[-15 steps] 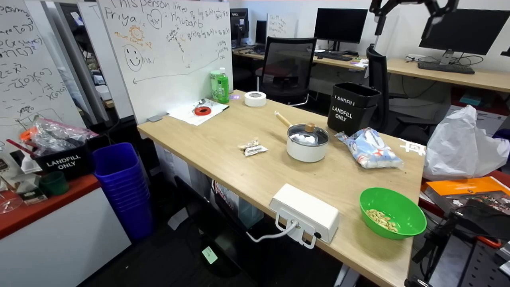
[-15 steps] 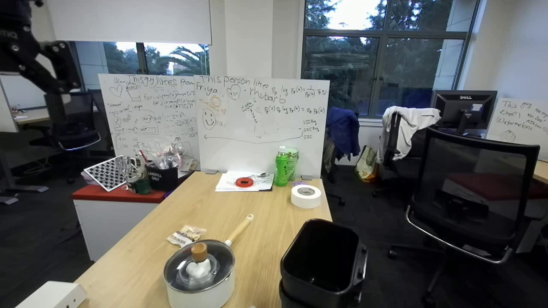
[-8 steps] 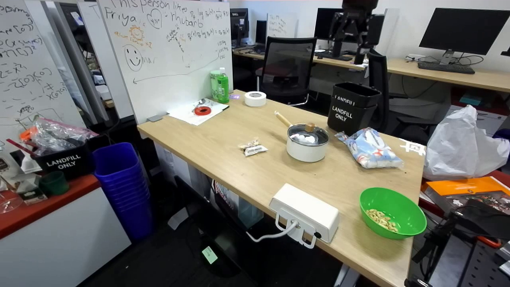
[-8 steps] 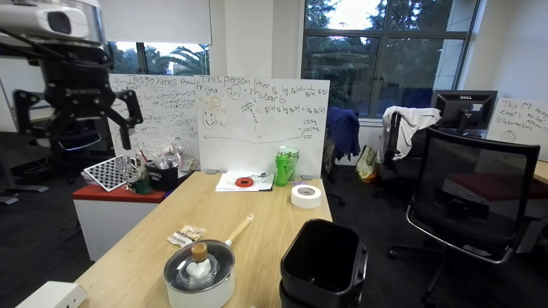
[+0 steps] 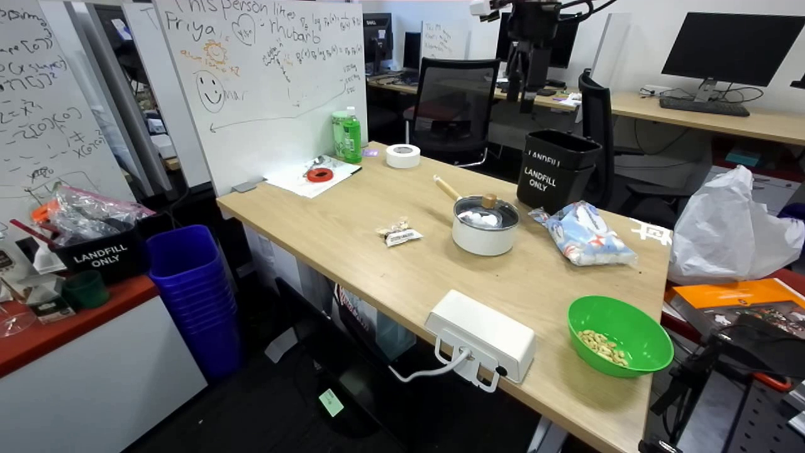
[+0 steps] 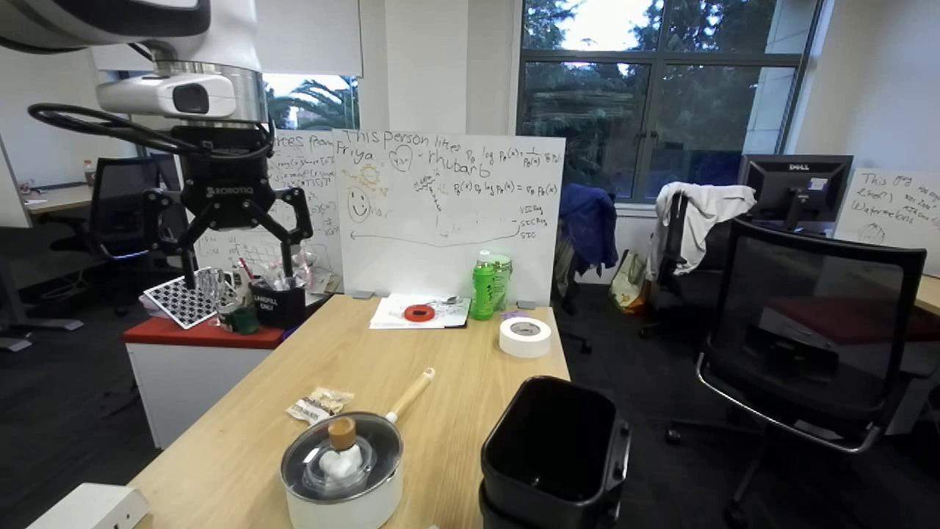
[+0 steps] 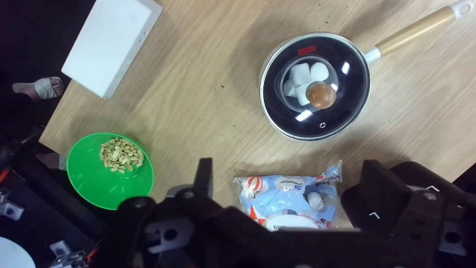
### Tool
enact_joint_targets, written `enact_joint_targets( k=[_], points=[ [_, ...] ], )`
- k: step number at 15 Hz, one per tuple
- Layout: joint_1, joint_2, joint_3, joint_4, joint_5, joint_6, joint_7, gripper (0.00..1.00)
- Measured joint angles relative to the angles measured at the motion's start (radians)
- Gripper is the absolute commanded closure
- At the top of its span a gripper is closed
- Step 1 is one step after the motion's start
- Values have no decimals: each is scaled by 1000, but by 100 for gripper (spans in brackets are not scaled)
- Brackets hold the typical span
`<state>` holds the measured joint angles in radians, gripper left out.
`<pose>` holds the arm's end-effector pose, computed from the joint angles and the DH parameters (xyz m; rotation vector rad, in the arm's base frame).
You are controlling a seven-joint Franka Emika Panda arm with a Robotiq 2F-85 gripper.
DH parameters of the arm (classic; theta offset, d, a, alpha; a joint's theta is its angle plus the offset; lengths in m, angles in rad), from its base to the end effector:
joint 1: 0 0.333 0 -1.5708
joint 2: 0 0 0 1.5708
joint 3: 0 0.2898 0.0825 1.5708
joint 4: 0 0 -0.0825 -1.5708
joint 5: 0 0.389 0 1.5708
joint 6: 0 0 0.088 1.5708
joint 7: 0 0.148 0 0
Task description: Move the pot forward
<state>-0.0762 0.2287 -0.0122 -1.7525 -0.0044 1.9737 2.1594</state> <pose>0.6201 -0.0551 0.3684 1.3563 -2.8227 0.0032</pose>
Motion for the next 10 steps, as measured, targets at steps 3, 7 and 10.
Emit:
enact_joint_targets(
  k=[3,7,10],
  points=[
    [2,-1,-1,4,0,-10,4,0],
    [2,-1,-2,4,0,-11,4,0],
    [13,3,-11,6,6,-10,35,0]
  ],
)
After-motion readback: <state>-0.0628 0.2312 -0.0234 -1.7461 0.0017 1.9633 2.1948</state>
